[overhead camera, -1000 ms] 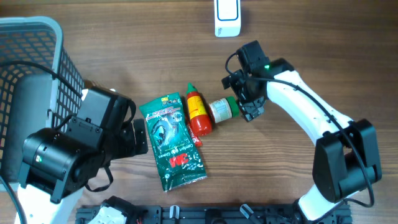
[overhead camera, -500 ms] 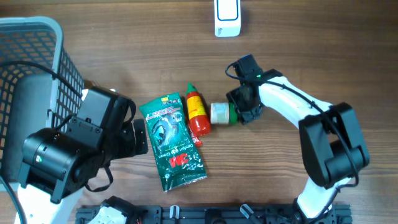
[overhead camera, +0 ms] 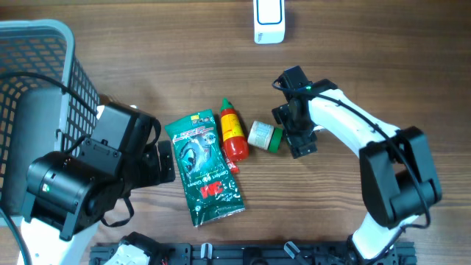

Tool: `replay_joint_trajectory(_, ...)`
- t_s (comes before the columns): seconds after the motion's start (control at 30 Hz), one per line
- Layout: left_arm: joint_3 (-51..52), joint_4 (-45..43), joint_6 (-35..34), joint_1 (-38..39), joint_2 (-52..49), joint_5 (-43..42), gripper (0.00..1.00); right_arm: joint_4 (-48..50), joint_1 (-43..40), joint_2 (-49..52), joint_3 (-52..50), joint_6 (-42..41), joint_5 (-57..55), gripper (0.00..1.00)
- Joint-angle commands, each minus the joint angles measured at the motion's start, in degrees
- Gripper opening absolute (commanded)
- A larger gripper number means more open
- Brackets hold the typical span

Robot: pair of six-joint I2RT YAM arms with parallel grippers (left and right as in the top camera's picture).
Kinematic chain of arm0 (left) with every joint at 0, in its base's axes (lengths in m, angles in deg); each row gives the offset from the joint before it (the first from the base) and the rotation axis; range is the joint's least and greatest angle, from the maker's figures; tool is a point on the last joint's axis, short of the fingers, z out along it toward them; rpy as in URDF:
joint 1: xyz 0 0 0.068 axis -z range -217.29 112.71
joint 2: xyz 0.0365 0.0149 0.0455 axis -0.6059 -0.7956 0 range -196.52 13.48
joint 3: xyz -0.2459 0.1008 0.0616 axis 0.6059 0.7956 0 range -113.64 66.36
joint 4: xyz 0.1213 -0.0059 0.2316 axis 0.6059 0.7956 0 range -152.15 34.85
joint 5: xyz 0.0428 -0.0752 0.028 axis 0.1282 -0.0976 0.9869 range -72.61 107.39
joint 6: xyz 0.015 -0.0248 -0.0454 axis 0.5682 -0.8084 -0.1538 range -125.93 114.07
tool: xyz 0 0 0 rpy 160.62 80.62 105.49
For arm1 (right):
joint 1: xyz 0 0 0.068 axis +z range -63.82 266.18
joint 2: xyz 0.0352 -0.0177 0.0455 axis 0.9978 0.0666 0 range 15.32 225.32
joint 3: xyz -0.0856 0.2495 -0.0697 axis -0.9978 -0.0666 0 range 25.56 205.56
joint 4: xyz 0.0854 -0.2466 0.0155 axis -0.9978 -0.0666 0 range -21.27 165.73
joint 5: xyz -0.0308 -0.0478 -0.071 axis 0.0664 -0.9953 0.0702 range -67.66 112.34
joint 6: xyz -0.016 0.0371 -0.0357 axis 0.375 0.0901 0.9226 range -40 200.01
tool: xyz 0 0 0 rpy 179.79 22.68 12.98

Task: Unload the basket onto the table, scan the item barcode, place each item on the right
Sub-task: 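Move the right gripper to the green-lidded jar and grasp it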

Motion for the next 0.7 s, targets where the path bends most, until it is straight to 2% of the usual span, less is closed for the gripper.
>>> replay_joint_trajectory(0.0, -0.42, 0.02, -0.57, -0.22, 0.13, 0.72, 1.0, -0.74, 0.11, -2.29, 1.25, -14.36, 4.39, 1.0)
replay_joint_trajectory(0.1, -0.42, 0.02, -0.57, -0.22, 0.13, 0.72, 1.0, -0.72, 2.34, -2.25, 0.79, -19.21, 5.84, 1.0)
replay_joint_trajectory(0.23, -0.42, 0.02, -0.57, -0.22, 0.13, 0.72, 1.0, -0.24, 6.91, -1.92, 0.44, -26.58, 1.18, 1.0)
replay_joint_trajectory(0.37, -0.42, 0.0, -0.57, -0.22, 0.13, 0.72, 1.0, 2.49, 9.99, -1.05, 0.44, -26.51, -6.21, 1.0)
replay_joint_trajectory(0.57, -0.42, 0.02, -0.57, -0.22, 0.13, 0.72, 1.0, 3.61, 9.99, 3.52, 0.42, -25.9, -6.62, 1.0)
replay_joint_trajectory(0.67, -0.42, 0.02, -0.57, -0.22, 0.13, 0.72, 1.0, 3.78, 9.68, 5.31, 0.42, -16.87, -12.11, 0.99)
